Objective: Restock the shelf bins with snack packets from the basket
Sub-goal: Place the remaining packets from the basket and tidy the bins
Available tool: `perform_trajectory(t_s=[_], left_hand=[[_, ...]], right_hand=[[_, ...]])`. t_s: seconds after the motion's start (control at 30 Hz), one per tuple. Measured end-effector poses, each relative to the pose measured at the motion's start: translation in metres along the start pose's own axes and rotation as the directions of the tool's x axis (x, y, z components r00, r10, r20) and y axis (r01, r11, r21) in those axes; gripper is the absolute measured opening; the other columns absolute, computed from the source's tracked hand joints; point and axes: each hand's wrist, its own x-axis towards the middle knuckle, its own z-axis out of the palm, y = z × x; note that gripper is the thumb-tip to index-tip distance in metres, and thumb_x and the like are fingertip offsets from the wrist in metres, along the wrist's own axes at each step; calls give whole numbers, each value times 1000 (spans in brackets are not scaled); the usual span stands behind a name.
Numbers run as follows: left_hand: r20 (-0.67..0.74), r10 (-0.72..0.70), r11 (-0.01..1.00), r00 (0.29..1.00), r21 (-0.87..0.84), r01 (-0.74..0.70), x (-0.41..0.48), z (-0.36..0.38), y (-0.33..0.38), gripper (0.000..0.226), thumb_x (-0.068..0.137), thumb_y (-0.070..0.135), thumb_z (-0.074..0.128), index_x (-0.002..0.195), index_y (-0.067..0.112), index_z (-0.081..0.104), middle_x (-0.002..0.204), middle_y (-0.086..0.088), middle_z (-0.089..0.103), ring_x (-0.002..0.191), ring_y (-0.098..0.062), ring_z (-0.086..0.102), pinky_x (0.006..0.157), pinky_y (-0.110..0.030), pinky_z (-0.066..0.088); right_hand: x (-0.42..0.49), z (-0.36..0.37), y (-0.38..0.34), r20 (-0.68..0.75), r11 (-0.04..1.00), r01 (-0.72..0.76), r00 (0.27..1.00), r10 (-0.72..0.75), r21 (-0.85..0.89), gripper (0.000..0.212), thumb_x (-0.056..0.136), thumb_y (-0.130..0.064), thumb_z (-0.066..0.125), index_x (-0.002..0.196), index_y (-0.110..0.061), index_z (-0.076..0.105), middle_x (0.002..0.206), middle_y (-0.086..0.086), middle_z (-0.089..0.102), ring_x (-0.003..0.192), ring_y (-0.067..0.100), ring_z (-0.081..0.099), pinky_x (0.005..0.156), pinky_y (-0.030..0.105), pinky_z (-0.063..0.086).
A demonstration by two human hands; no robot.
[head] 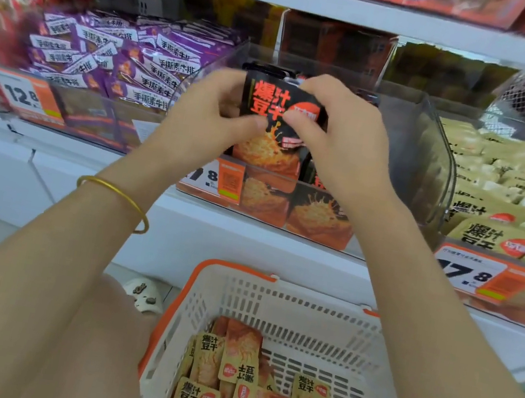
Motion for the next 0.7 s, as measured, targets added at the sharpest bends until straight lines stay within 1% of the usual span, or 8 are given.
perform_trajectory(t_s=[0.07, 0.17, 0.23, 0.3, 0.33, 0.47, 0.57, 0.7], left_hand=[[-82, 118, 992, 990, 51, -114, 5, 0, 7, 26, 90, 19, 60, 115, 25, 56, 101, 6, 60, 88, -1, 56, 76, -13, 46], [-65, 194, 959, 979, 224, -175, 13, 7, 7, 10, 91, 14, 56, 98, 15, 63, 82, 16, 53, 72, 8, 50, 68, -6, 38], [-10, 182, 932, 983, 319, -169, 16, 9, -1, 7, 90, 16, 57, 89, 15, 63, 77, 10, 55, 72, 0, 52, 72, -15, 43], [16, 232, 865, 972, 453, -214, 16, 9, -11, 13, 87, 27, 55, 83, 18, 63, 83, 1, 61, 84, -18, 55, 84, -38, 44], [26, 254, 830, 967, 508, -231, 17, 9, -14, 19, 85, 32, 53, 84, 18, 65, 87, -3, 62, 90, -25, 55, 86, -42, 42], [39, 271, 715, 962, 661, -228, 12, 12, -20, 38, 80, 45, 45, 89, 17, 69, 96, -8, 61, 98, -36, 52, 81, -44, 38], [27, 312, 657, 950, 716, -236, -2, 19, -31, 31, 79, 38, 51, 87, 14, 70, 96, -9, 58, 96, -36, 47, 73, -45, 39], [-12, 359, 603, 933, 766, -223, -9, 20, -27, 21, 75, 22, 67, 91, 10, 68, 103, -13, 58, 99, -39, 49, 77, -47, 39]], right_hand=[[6, 0, 8, 46, 1000, 17, 999, -16, -26, 30, 91, -35, 56, 117, -19, 61, 111, -2, 65, 105, 20, 55, 82, 30, 39], [13, 8, 19, 161, 991, 46, 987, -25, -126, 33, 89, -38, 59, 116, -20, 63, 103, 1, 61, 106, 25, 52, 80, 30, 35], [10, 14, 22, 216, 982, 51, 976, -10, -184, 36, 88, -40, 60, 119, -20, 62, 105, 3, 59, 109, 28, 49, 86, 36, 38], [3, 15, 21, 222, 976, 36, 975, 13, -216, 39, 89, -41, 60, 122, -21, 60, 116, 4, 57, 115, 29, 45, 95, 43, 38], [1, 15, 21, 210, 975, 36, 978, 11, -221, 39, 89, -41, 60, 123, -22, 60, 119, 3, 55, 117, 28, 42, 97, 44, 37], [-6, 20, 21, 254, 975, 38, 967, 19, -218, 37, 89, -39, 60, 122, -21, 59, 123, 2, 51, 120, 26, 38, 95, 40, 34], [-9, 24, 18, 318, 961, 89, 948, -1, -261, 35, 88, -40, 61, 118, -23, 62, 121, 0, 48, 120, 24, 37, 92, 39, 33], [-8, 20, 18, 344, 948, 137, 939, -31, -287, 34, 87, -42, 62, 114, -22, 64, 118, -1, 49, 117, 23, 39, 94, 39, 34]])
